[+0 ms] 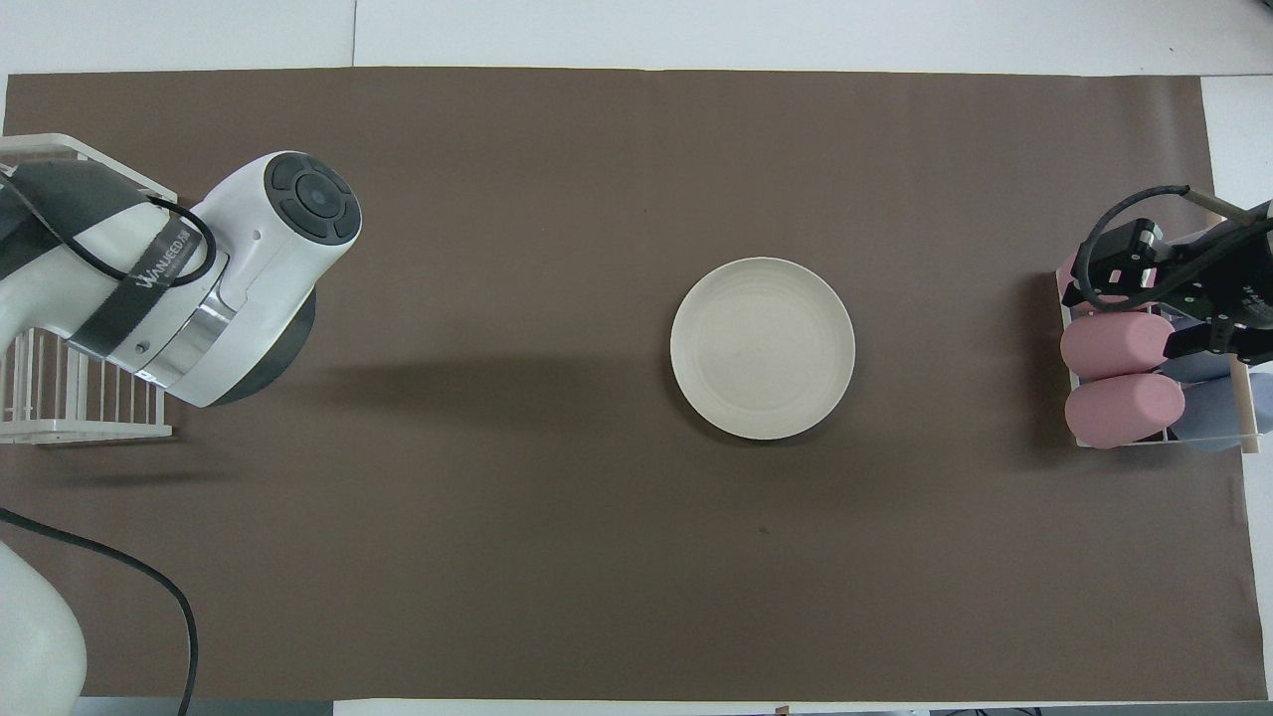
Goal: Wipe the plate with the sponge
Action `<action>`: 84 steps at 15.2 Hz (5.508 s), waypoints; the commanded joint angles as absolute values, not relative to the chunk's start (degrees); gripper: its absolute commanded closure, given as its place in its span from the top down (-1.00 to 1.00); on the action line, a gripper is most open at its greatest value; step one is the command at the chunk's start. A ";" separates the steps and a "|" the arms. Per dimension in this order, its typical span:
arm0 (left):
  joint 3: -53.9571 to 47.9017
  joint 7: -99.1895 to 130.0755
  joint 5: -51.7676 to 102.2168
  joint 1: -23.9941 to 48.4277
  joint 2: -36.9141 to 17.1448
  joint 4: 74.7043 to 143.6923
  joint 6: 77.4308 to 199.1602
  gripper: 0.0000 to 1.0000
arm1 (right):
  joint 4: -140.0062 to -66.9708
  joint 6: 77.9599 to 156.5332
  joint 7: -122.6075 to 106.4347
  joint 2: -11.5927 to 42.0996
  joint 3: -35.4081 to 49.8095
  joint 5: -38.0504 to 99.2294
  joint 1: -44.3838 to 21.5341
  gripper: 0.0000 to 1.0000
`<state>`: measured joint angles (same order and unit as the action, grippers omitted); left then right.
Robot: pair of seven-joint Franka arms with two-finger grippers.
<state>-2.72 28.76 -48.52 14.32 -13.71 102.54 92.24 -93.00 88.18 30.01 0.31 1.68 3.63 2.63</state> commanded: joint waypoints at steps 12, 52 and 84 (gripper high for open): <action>-2.64 23.91 -54.14 5.89 -15.29 103.54 102.66 0.52 | -97.47 88.86 75.06 -3.07 3.51 11.25 -0.26 1.00; -1.23 6.44 64.83 -6.42 9.39 120.11 92.81 -1.00 | -70.58 87.18 102.56 19.07 3.08 4.48 -24.61 1.00; -1.50 -32.17 95.10 2.81 14.15 142.56 90.53 -1.00 | -72.25 96.41 128.32 18.19 4.04 8.09 -41.92 1.00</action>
<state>-2.23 -31.16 93.62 1.39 13.14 141.34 89.68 -70.78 94.97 127.55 18.65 3.99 7.51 -41.73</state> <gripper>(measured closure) 0.934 0.000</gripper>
